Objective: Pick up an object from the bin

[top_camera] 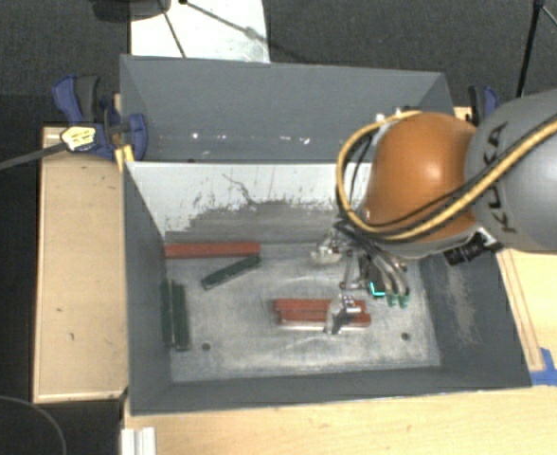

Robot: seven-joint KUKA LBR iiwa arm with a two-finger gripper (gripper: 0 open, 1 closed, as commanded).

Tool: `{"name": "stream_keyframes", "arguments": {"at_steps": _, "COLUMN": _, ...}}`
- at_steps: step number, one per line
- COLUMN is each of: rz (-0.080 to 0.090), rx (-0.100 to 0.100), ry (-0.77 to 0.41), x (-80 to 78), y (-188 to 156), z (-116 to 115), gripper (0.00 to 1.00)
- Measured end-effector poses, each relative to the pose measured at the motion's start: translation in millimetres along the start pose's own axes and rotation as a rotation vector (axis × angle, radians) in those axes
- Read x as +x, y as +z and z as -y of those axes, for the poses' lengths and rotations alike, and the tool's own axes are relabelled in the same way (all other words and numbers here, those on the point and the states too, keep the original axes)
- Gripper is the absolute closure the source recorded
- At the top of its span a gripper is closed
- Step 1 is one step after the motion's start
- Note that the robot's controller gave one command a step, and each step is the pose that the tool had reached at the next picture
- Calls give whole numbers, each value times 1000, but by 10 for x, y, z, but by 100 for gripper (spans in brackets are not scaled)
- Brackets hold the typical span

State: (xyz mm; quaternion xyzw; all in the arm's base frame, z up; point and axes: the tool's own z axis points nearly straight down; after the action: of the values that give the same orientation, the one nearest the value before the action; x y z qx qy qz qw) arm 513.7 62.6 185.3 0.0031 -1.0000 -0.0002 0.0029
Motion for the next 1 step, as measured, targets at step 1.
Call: {"name": "stream_keyframes", "arguments": {"at_steps": 1, "rz": 8, "rx": -1, "ry": 2, "x": -18, "y": -40, "z": 3, "gripper": 0}}
